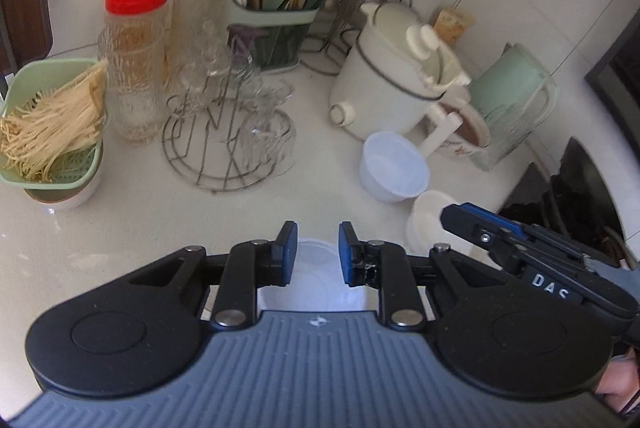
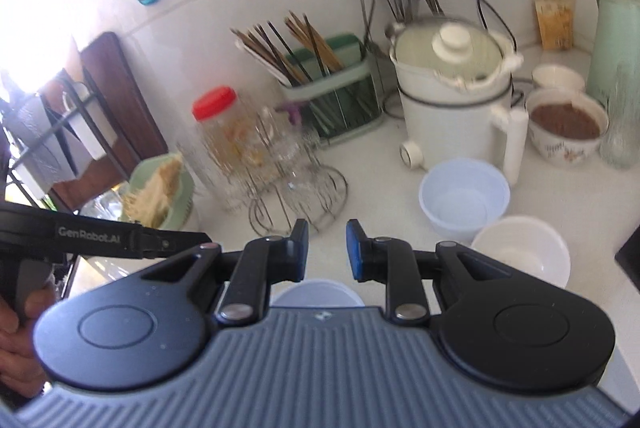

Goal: Organize plates and bowls

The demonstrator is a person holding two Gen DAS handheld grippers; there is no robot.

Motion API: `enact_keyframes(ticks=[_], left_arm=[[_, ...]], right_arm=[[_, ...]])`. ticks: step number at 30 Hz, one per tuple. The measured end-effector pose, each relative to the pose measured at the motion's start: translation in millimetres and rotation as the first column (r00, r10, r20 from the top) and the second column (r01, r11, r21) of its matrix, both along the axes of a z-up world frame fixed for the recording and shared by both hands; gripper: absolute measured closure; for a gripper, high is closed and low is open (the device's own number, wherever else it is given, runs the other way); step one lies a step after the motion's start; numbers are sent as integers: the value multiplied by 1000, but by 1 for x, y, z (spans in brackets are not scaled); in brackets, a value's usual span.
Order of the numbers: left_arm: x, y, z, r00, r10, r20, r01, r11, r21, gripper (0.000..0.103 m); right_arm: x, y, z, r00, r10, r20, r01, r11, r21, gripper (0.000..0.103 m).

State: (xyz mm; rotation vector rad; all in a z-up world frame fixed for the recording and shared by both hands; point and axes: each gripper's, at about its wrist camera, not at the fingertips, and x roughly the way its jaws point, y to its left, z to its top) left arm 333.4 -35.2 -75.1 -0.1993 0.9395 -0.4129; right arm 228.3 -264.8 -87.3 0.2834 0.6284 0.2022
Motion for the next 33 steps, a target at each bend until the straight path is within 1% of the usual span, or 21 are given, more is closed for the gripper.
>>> enact_keyframes(ticks=[2, 9, 13, 18, 27, 33], left_arm=[[-5, 1, 7, 1000, -1, 16, 1, 1000, -9, 79], [-14, 5, 19, 998, -7, 55, 7, 1000, -5, 79], [-17, 8, 21, 998, -4, 70, 4, 1000, -7, 79], [-18, 9, 19, 997, -13, 70, 15, 1000, -16, 79], [-8, -11, 14, 996, -51, 75, 52, 998, -17, 79], [4, -31, 11, 993, -92, 69, 93, 996, -13, 78]], right_arm=[[-4, 0, 8, 1000, -11, 15, 11, 1000, 8, 78], [-6, 2, 21, 999, -28, 40, 30, 999, -29, 78], [-9, 3, 27, 998, -39, 48, 41, 999, -35, 78], [-11, 5, 28, 997, -50, 54, 53, 998, -46, 78], [-11, -7, 25, 993, -105, 56, 108, 993, -45, 78], [-11, -18, 26, 988, -141, 65, 146, 987, -70, 78]])
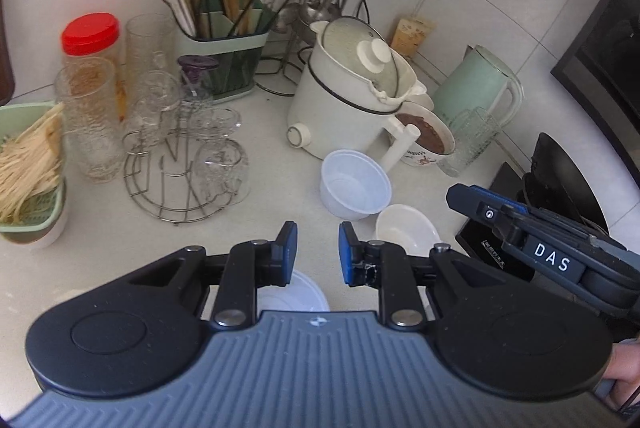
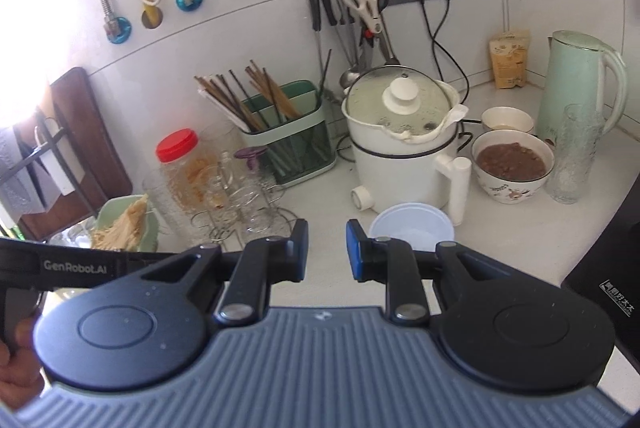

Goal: Organize plates and bowls

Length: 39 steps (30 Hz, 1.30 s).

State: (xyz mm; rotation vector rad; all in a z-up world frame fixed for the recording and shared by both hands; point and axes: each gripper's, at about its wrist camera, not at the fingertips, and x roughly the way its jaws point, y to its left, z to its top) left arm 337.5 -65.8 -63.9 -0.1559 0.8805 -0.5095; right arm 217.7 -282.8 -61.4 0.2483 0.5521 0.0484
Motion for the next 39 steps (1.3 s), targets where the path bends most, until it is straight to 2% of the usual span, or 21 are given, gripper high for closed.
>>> enact_keyframes(ticks=[4, 6, 13, 16, 18, 20, 24, 26, 28, 35, 39], left_arm=[[9, -11, -3, 1000, -25, -11, 25, 1000, 7, 78], [15, -17, -6, 999, -43, -20, 44, 999, 12, 74], [31, -39, -18, 997, -63, -42, 64, 998, 20, 71], [39, -47, -23, 996, -64, -55, 65, 997, 29, 65], [44, -52, -25, 997, -59, -50, 61, 997, 43, 53], [47, -57, -27, 997, -57, -44, 60, 996, 59, 47], [58, -64, -34, 998, -50, -49, 53, 996, 73, 47], [64, -68, -37, 997, -41, -60, 46, 996, 77, 47], [71, -72, -41, 997, -36, -75, 41, 996, 73, 47], [101, -88, -58, 992, -14, -129, 24, 997, 78, 47], [115, -97, -62, 989, -31, -145, 42, 997, 69, 47]], right_arm=[[2, -10, -2, 1000, -27, -7, 27, 1000, 8, 78], [3, -14, -4, 999, -43, -14, 43, 999, 11, 78], [6, -31, -14, 995, -80, -55, 80, 997, 0, 78], [10, -37, -19, 994, -85, -73, 84, 996, -18, 78], [14, -39, -22, 993, -94, -78, 91, 995, -42, 78], [19, -44, -24, 991, -100, -84, 96, 994, -50, 78], [28, -53, -27, 991, -99, -93, 94, 994, -52, 78], [34, -57, -30, 990, -93, -103, 88, 995, -53, 73], [39, -61, -33, 990, -89, -106, 83, 995, -57, 62], [68, -75, -53, 985, -77, -154, 74, 997, -26, 62], [84, -84, -63, 980, -98, -176, 97, 995, -12, 62]])
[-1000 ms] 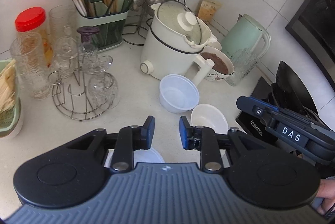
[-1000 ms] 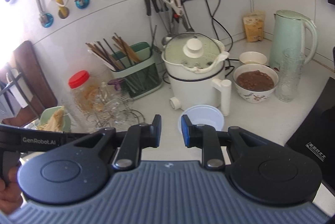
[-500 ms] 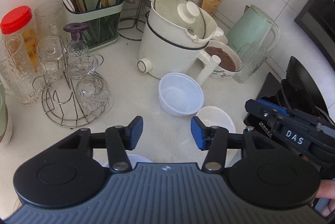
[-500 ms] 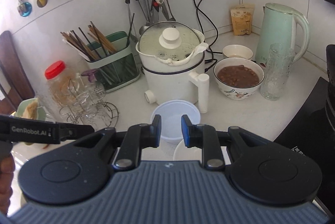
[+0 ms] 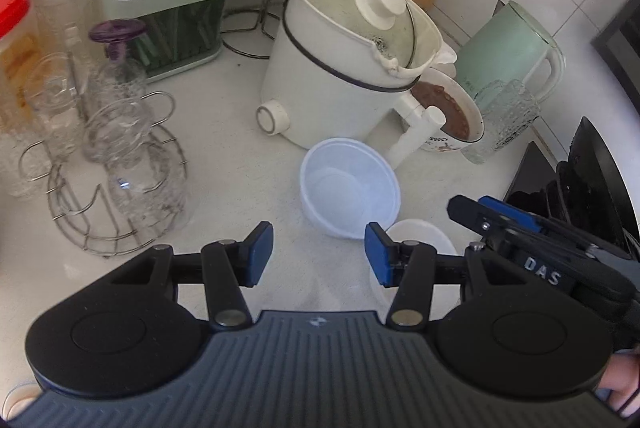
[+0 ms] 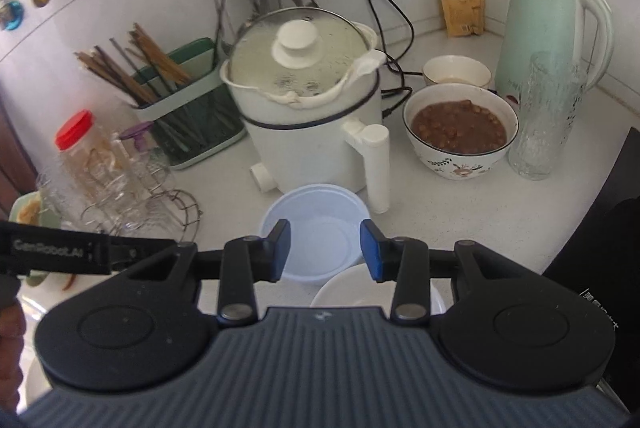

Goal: Organize plates and bowls

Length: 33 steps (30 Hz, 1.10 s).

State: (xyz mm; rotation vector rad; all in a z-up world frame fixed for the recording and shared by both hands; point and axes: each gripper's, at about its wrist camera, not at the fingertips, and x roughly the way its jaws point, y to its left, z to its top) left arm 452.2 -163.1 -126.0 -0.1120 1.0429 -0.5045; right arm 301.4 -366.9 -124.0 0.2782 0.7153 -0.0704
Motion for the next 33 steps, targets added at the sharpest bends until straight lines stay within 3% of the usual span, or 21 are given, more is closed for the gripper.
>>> enact_keyframes(ticks=[4, 8, 17, 25, 29, 33], left_arm=[[16, -8, -12, 1000, -6, -24, 5, 1000, -8, 47], [30, -17, -29, 998, -22, -61, 21, 1000, -13, 47], [60, -34, -73, 989, -49, -137, 40, 997, -68, 49], [77, -48, -94, 994, -37, -105, 34, 999, -33, 60], [86, -48, -106, 991, -24, -132, 19, 999, -33, 71], [91, -51, -114, 989, -35, -143, 32, 999, -23, 83]], right_arm=[[22, -9, -9, 998, -21, -62, 23, 999, 36, 63], [40, -12, -17, 997, -10, -78, 10, 1000, -1, 63], [68, -25, -56, 991, -20, -132, 26, 999, 43, 64], [77, -26, -76, 991, -33, -128, 41, 997, 60, 68], [82, -26, -84, 991, -21, -134, 30, 997, 66, 68], [83, -29, -92, 988, -70, -134, 79, 995, 66, 77]])
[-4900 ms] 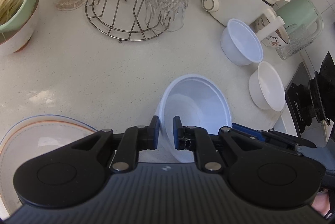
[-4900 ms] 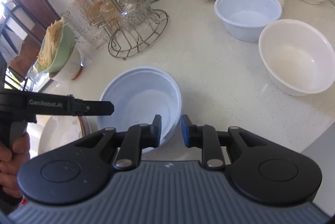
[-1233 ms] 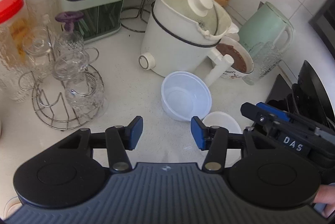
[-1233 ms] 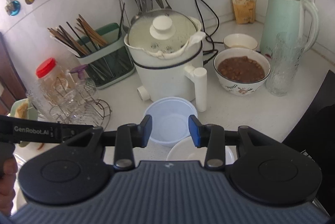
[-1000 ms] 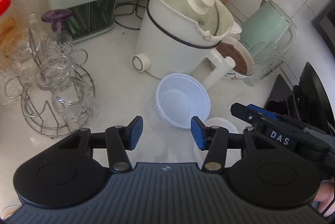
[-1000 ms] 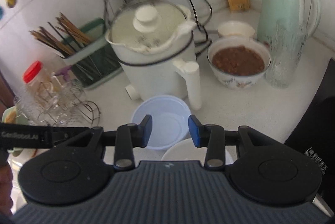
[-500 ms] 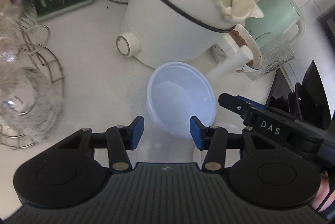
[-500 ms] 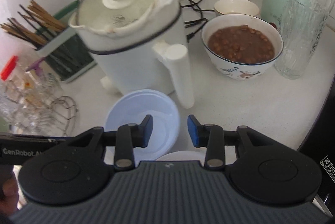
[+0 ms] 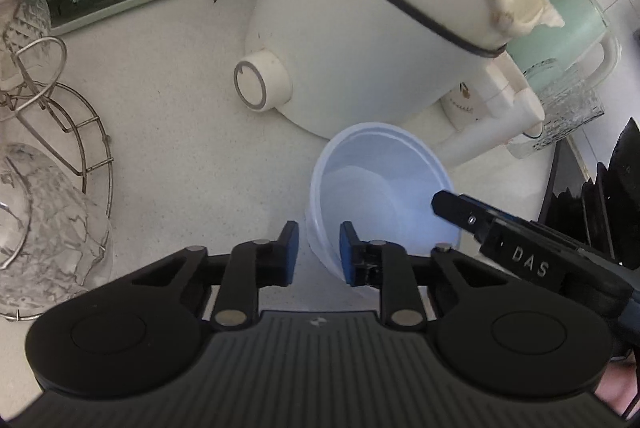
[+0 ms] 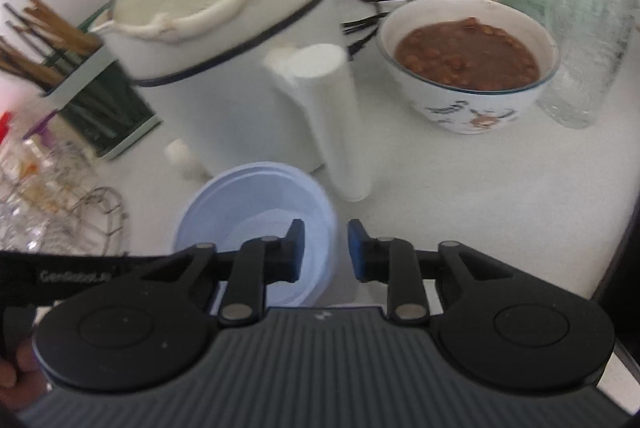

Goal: Organize plates and bowls

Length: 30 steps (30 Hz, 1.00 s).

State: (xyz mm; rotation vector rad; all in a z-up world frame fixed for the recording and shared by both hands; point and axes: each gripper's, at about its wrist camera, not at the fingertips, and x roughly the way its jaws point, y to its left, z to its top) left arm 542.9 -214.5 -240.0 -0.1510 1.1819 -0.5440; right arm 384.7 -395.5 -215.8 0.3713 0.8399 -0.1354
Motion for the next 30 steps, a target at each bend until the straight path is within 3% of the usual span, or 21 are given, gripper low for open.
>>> enact_keyframes(ticks=[6, 9, 21, 30], left_arm=[[-3, -5, 0, 999, -26, 19, 26, 1000, 15, 91], [-2, 0, 0, 1000, -8, -8, 8, 1000, -7, 92], [-8, 25, 31, 998, 51, 27, -50, 998, -27, 92], [-20, 44, 57, 1000, 3, 26, -1, 999, -48, 92]], right_arm=[[4, -3, -14, 999, -36, -18, 37, 996, 76, 88], [4, 1, -14, 999, -31, -14, 32, 997, 75, 87], [1, 15, 4, 999, 6, 49, -11, 994, 109, 87], [-14, 17, 25, 996, 3, 89, -18, 985, 170, 88]])
